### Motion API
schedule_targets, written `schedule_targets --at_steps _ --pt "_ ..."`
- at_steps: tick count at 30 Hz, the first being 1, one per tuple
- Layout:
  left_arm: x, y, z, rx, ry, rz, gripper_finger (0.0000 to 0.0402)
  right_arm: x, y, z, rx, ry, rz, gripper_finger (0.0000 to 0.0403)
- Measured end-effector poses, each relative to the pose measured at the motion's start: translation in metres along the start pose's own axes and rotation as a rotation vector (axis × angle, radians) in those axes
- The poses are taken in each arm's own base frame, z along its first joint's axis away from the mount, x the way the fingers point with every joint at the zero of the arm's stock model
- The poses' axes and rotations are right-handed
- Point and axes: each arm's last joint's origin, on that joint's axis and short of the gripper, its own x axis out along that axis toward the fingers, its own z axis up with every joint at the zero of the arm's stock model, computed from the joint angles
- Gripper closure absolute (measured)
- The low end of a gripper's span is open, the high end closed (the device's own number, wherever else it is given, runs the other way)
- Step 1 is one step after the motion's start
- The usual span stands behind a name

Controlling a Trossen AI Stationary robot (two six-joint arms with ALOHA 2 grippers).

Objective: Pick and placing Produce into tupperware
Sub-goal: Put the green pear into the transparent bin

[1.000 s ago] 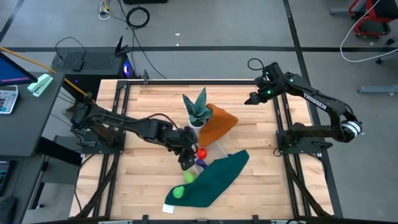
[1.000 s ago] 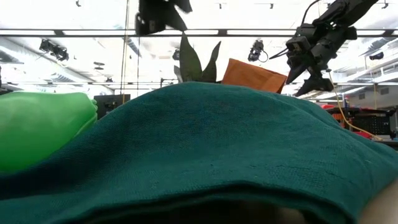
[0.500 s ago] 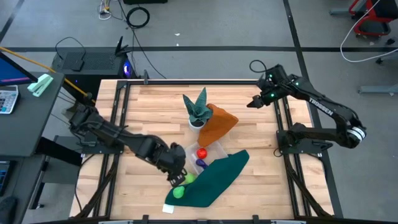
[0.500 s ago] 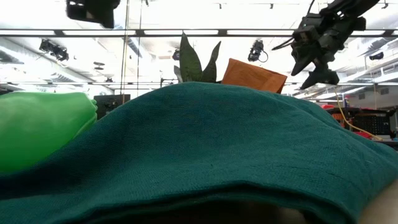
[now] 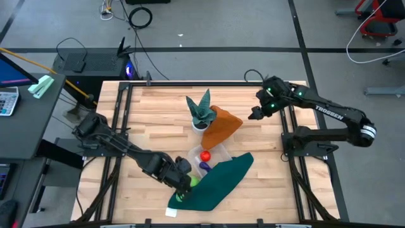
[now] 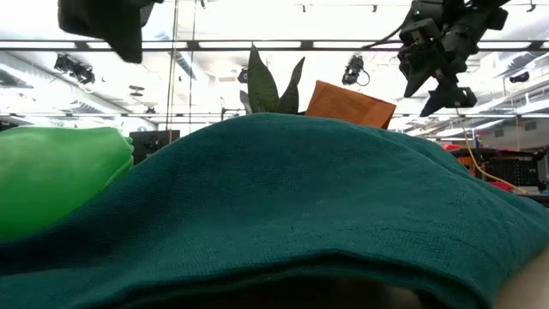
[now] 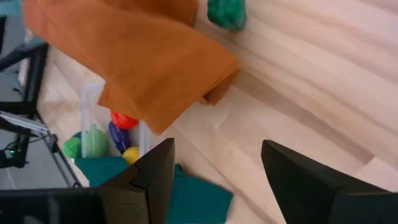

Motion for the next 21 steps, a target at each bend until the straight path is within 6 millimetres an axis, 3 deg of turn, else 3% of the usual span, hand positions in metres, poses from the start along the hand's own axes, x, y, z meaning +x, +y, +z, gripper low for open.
schedule_targets --at_steps 6,14,21 --pt "0.027 -0.001 -0.017 0.023 0.046 0.075 0.0114 0.008 0.015 -0.012 0.017 0.029 -0.035 0.0201" --pt "0.057 -0.001 -0.034 0.047 0.123 0.127 0.0084 0.015 0.028 -0.025 -0.024 0.047 -0.062 0.0201" --pt "0.061 -0.007 -0.032 0.024 0.092 0.071 0.0064 0.016 0.032 -0.029 -0.053 0.062 -0.059 0.0201"
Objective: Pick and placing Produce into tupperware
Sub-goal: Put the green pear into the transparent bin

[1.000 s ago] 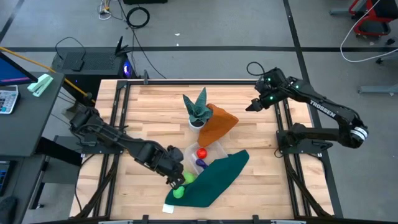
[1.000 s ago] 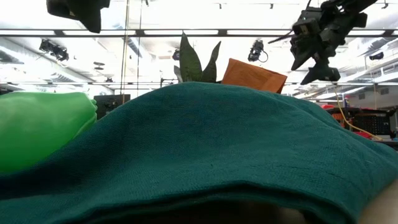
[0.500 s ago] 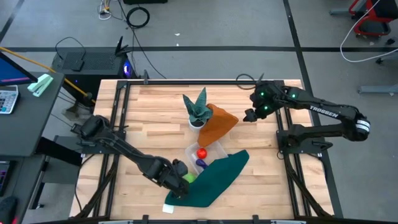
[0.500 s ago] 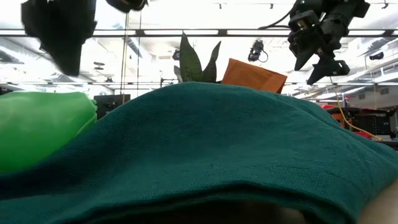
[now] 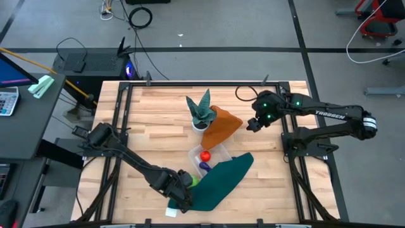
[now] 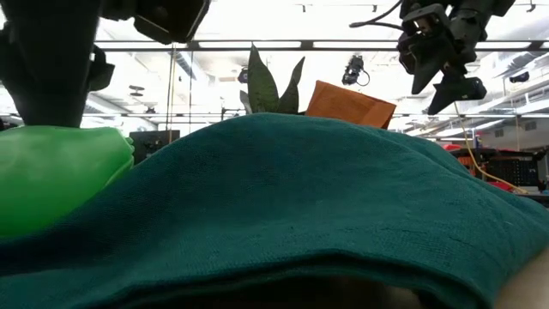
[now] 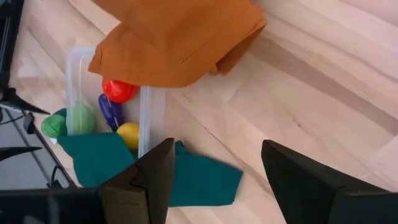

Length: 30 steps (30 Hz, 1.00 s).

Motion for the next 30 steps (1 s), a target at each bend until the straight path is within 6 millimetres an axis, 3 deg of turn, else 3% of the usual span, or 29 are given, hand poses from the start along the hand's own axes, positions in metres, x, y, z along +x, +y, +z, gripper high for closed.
schedule_targets --at_steps 22,30 --pt "0.033 0.002 0.002 -0.033 -0.002 0.039 0.0063 0.001 0.005 -0.003 -0.041 0.008 0.015 0.0201" --pt "0.033 0.002 0.002 -0.028 0.0 0.043 0.01 0.001 0.005 -0.002 -0.028 -0.003 0.009 0.0201"
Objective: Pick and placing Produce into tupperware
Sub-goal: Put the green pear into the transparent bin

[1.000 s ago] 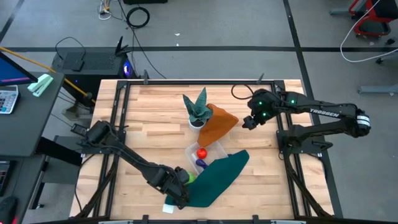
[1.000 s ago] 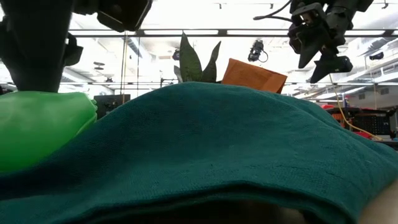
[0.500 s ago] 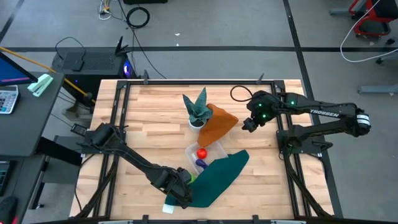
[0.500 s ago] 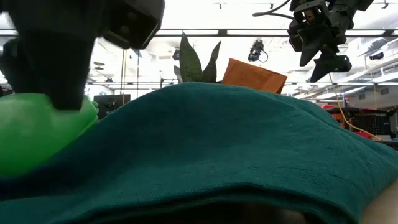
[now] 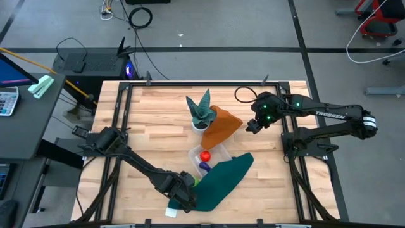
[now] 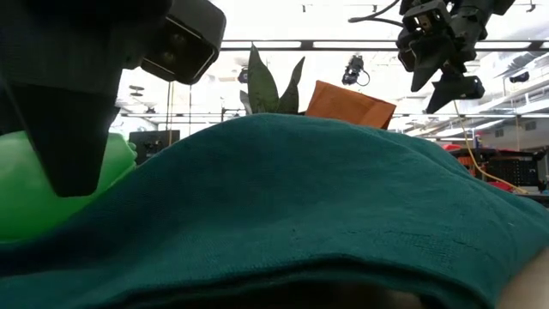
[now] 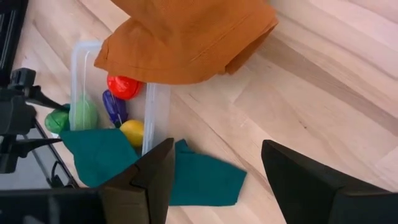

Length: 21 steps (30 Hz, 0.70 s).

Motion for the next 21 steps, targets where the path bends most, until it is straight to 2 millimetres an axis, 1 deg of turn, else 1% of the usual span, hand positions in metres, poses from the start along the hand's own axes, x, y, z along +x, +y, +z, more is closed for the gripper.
schedule_targets --at_steps 7,11,14,21 --pt "-0.0001 0.0001 0.0 0.015 0.0 0.001 0.0149 0.0001 -0.0003 0.0003 0.008 -0.008 -0.01 0.0201" --pt "-0.0001 0.0001 -0.0001 0.034 0.009 -0.001 0.0169 0.0001 -0.0003 0.0002 0.01 -0.008 -0.01 0.0201" --pt "-0.0001 0.0002 0.0 0.044 0.015 -0.003 0.017 0.0001 -0.0003 0.0003 0.011 -0.008 -0.01 0.0201" --pt "-0.0026 0.0031 0.001 0.075 0.056 0.009 0.0155 0.0001 -0.0003 0.0003 0.011 -0.008 -0.01 0.0201"
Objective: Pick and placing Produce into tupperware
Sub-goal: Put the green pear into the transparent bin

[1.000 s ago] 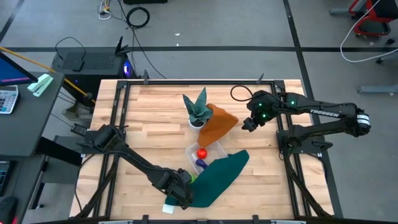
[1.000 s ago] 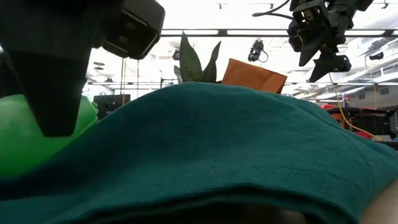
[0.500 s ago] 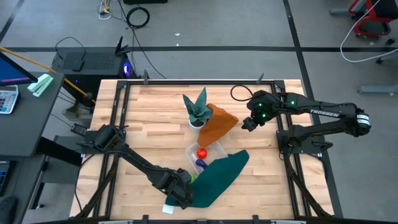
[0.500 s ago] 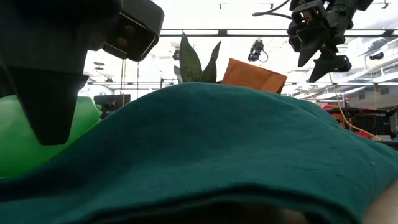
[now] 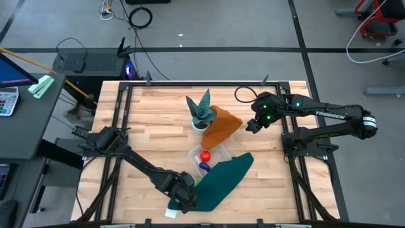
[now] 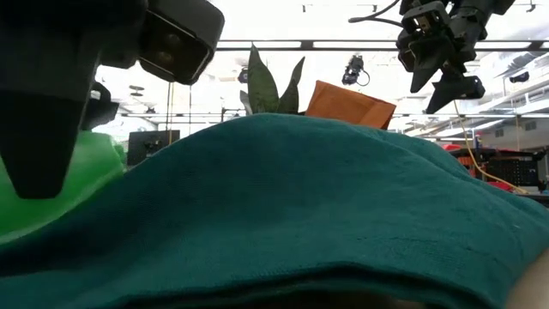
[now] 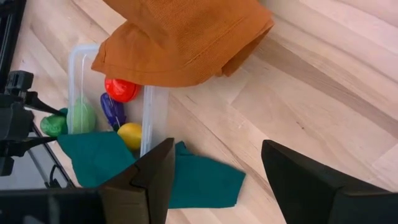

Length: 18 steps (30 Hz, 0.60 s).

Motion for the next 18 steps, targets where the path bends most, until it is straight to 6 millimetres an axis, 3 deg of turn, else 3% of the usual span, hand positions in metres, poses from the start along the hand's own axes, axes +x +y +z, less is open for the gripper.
schedule_targets --at_steps 10,18 --pt "-0.022 0.013 0.015 0.027 0.005 0.033 0.0164 0.0 0.0 0.0 0.002 -0.006 -0.003 0.0201" --pt "-0.053 0.025 0.036 0.041 -0.022 -0.001 0.016 0.0 0.0 0.001 -0.003 -0.009 0.0 0.0201"
